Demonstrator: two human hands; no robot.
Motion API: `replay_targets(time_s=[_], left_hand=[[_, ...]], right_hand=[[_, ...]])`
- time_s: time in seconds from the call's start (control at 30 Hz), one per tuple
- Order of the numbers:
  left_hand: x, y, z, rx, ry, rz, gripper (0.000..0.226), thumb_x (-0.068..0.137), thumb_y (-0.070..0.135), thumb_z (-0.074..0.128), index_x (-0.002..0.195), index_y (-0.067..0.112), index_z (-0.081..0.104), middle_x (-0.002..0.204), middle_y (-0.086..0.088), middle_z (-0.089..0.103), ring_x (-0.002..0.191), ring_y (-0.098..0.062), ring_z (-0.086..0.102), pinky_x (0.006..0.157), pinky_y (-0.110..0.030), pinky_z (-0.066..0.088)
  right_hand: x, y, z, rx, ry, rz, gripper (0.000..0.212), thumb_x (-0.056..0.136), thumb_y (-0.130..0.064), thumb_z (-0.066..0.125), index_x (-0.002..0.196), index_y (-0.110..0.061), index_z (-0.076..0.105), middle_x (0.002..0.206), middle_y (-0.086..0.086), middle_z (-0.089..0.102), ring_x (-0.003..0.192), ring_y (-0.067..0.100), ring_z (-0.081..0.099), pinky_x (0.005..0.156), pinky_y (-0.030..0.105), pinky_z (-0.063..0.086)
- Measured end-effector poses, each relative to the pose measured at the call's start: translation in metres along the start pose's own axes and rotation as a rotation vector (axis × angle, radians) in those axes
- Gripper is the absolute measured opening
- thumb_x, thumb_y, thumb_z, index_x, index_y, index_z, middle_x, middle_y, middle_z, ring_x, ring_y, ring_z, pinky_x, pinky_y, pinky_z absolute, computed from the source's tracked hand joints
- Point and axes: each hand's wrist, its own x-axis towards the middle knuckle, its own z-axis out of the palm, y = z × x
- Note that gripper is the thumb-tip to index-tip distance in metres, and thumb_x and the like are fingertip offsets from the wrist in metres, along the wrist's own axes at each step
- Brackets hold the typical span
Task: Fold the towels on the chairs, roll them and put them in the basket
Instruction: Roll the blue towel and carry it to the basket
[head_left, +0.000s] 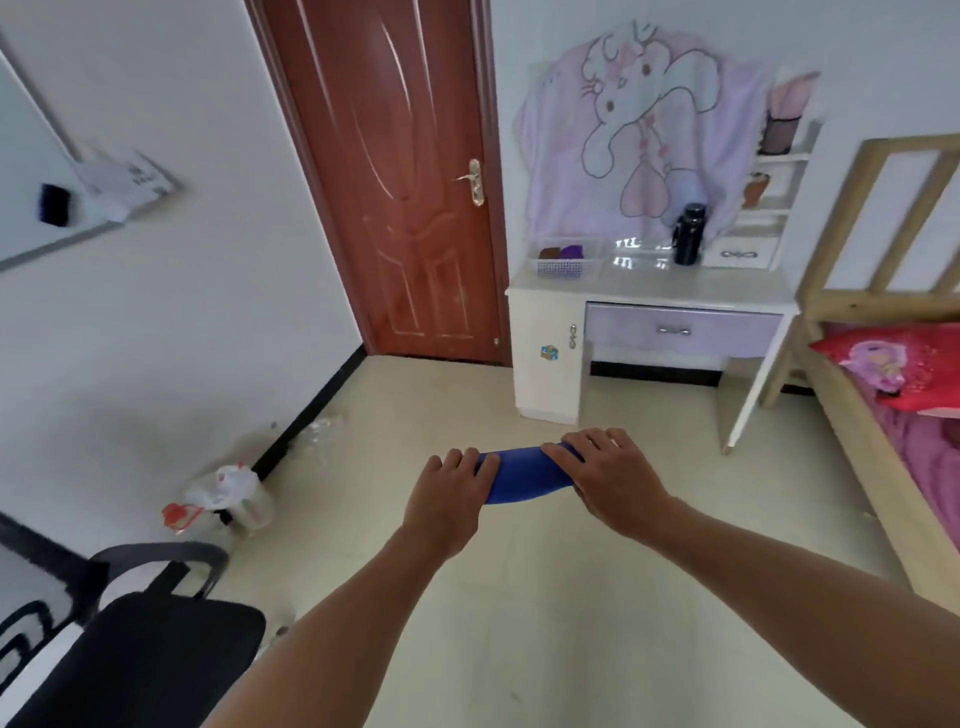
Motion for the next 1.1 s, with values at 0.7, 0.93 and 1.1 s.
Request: replay_targets(time_s=[0.7, 0.93, 1.1], left_hand=[[0.493, 0.016, 0.036, -0.110, 0.017, 0.128, 0.056, 0.089, 0.015, 0.049, 0.141, 0.016, 0.029, 0.125, -0.006, 0.052, 0.105, -0.024, 0.050, 0.084, -0.033, 0.039], [0.630, -0.037, 0.064, -0.095, 0.050, 0.134, 0.058, 0.086, 0.013, 0.051, 0.140, 0.016, 0.031, 0.122, -0.006, 0.053, 0.102, -0.024, 0.051, 0.083, -0.033, 0.039], [0.736, -0.086, 0.082, -0.123, 0.098, 0.180, 0.057, 0.086, 0.016, 0.055, 0.139, 0.017, 0.033, 0.122, -0.005, 0.054, 0.103, -0.023, 0.052, 0.085, -0.032, 0.040]], right_hand=[[0.242, 0.371, 0.156, -0.010, -0.105, 0.190, 0.053, 0.069, -0.017, 0.079, 0.119, -0.019, 0.063, 0.105, 0.007, 0.068, 0.088, 0.027, 0.065, 0.081, 0.040, 0.052], [0.356, 0.440, 0.211, -0.005, -0.053, 0.167, 0.053, 0.068, -0.015, 0.078, 0.119, -0.018, 0.062, 0.107, 0.008, 0.068, 0.089, 0.027, 0.064, 0.080, 0.041, 0.052], [0.445, 0.482, 0.244, 0.000, 0.005, 0.206, 0.054, 0.067, -0.017, 0.080, 0.117, -0.018, 0.062, 0.103, 0.007, 0.069, 0.086, 0.026, 0.065, 0.078, 0.039, 0.052]])
